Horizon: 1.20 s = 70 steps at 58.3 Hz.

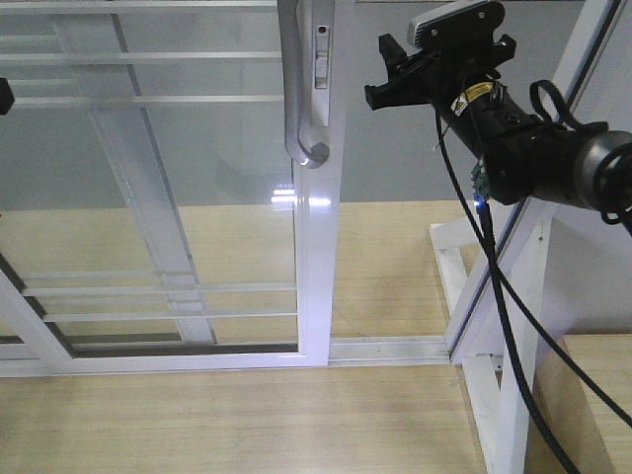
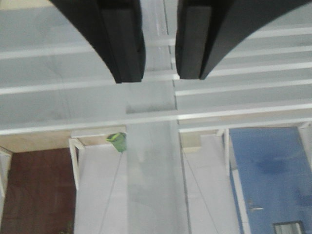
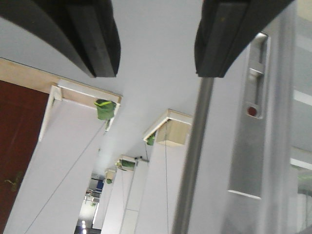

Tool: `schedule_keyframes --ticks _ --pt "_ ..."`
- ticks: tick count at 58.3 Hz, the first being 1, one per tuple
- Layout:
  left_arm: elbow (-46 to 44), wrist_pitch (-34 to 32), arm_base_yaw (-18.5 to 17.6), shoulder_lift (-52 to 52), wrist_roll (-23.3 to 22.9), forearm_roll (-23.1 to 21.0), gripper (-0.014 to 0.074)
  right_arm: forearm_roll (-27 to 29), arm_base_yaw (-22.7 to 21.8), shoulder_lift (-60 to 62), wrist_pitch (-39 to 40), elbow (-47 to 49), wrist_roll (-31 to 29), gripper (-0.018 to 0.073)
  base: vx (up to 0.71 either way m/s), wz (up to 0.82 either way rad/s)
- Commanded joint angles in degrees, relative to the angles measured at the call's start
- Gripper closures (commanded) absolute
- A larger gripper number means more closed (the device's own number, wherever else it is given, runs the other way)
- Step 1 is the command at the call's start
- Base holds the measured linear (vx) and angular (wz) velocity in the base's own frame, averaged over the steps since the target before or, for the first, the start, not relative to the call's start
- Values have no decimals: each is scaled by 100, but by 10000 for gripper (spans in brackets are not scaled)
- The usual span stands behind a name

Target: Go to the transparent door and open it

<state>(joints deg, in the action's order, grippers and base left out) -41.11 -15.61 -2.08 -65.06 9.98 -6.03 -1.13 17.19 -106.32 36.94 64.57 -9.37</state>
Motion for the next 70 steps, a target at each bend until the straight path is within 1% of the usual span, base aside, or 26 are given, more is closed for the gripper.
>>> schedule_keyframes --ticks 1,7,15,17,23,30,34,36,41,48,56,70 --pt "-194 -410 -206 -117 -40 33 282 493 -23 495 16 144 -578 181 0 0" --pt "-194 -544 -467 -411 -40 33 282 1135 -23 686 -310 144 -1096 262 0 0" --pt "-194 -914 -796 -783 -40 28 282 1872 -34 892 -554 144 -1792 417 0 0" --pt "-194 -1035 -863 -880 -46 28 282 2033 -77 946 -656 144 -1919 458 0 0" --pt "-194 -1448 -1133 -1164 -157 28 282 2454 -205 1127 -1127 144 -2020 573 0 0" --pt "-195 -1980 -1396 -1499 -418 87 282 2505 -480 1311 -1751 144 -2020 571 0 0" --pt "-200 -2270 -1487 -1691 -567 377 282 2466 -657 1397 -2095 144 -2026 567 0 0" --pt "-226 -2429 -1538 -1819 -704 603 282 2384 -748 1459 -2280 144 -2055 566 0 0" --pt "-388 -2534 -1615 -2105 -1076 982 277 2306 -878 1581 -2517 144 -2245 565 0 0" --pt "-806 -2530 -1641 -2589 -1518 1068 258 2229 -936 1738 -2630 144 -2464 564 0 0" --pt "-1296 -2524 -1704 -3081 -1544 1063 237 2229 -936 1809 -2611 144 -2676 562 0 0" --pt "-2052 -2490 -1993 -3823 -1537 1063 207 2229 -936 1809 -2595 144 -2689 562 0 0"
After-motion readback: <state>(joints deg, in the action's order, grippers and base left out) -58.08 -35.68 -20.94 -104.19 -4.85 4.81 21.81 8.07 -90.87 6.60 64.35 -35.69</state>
